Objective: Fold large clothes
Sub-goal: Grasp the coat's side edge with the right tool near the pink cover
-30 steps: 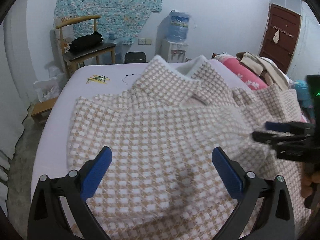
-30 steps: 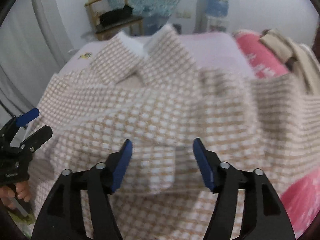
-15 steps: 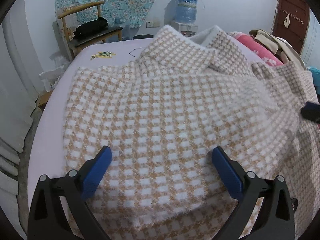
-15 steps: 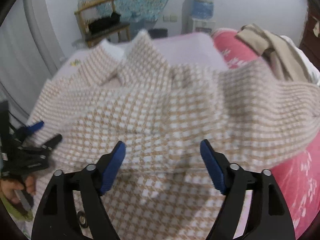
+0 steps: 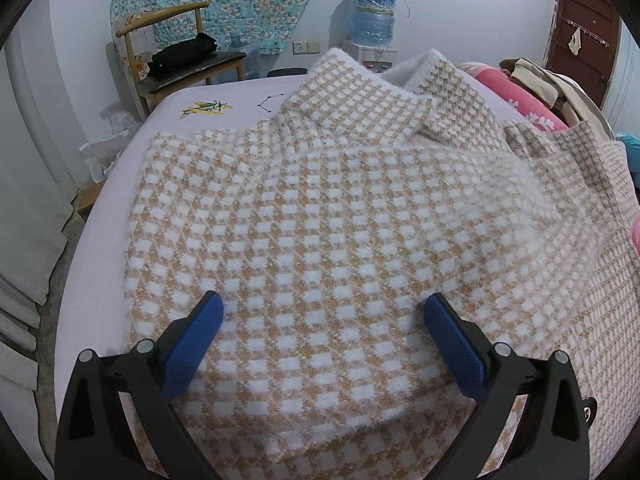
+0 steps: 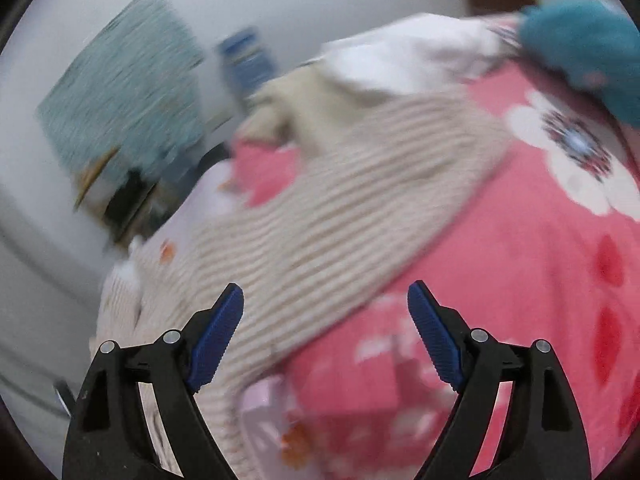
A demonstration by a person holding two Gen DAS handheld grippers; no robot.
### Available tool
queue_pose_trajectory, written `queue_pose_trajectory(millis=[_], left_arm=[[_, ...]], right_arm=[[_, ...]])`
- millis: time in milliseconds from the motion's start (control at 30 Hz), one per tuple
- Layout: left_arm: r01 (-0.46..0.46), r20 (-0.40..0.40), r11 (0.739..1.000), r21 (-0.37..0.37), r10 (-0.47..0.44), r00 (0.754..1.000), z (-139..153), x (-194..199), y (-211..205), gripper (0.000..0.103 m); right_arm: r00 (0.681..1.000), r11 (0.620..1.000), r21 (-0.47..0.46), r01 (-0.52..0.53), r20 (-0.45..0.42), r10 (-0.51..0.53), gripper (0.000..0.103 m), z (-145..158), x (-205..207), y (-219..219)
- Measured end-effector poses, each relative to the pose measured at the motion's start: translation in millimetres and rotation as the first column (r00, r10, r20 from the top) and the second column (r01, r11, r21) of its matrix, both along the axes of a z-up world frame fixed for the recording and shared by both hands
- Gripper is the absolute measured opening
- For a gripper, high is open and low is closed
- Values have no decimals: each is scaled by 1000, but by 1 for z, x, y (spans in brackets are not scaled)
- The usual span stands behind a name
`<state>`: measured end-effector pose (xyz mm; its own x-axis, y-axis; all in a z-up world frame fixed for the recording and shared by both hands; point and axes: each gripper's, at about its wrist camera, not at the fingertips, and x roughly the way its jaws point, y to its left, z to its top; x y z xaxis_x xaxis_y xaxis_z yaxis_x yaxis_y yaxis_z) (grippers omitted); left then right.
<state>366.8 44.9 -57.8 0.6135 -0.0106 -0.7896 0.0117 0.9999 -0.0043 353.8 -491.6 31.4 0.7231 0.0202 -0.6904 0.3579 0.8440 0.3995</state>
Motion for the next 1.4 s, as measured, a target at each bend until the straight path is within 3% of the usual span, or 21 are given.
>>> queue_pose_trajectory(millis=[167, 500, 800, 1000, 1067, 1167, 1400], left_arm=[[1, 0, 1000, -1, -1, 1000, 0, 0, 0, 99], [1, 1, 1000, 0, -1, 1000, 0, 0, 0, 99], [1, 1, 1000, 1, -1, 1000, 0, 0, -1, 99], [2, 1, 1000, 1, -2, 1000, 0, 0, -1, 99], [1, 2, 1000, 2, -1, 1000, 0, 0, -1, 99], [2, 2, 1000, 1, -2, 1000, 0, 0, -1, 99], [2, 3, 1000, 1, -2, 1000, 0, 0, 0, 99]], right_arm=[[987, 986, 52, 159, -15, -158, 76, -9, 9, -71], [969, 957, 153, 247, -65, -239, 47, -42, 57, -123], [959, 930, 236, 282, -59, -276, 43, -69, 71, -139], [954, 884, 373, 281, -8, -300, 42, -81, 62, -156], [955, 888, 365, 280, -11, -297, 36, -81, 63, -155], [958, 906, 317, 281, -44, -282, 17, -76, 62, -152], [964, 941, 229, 250, 27, -263, 10, -27, 35, -137]])
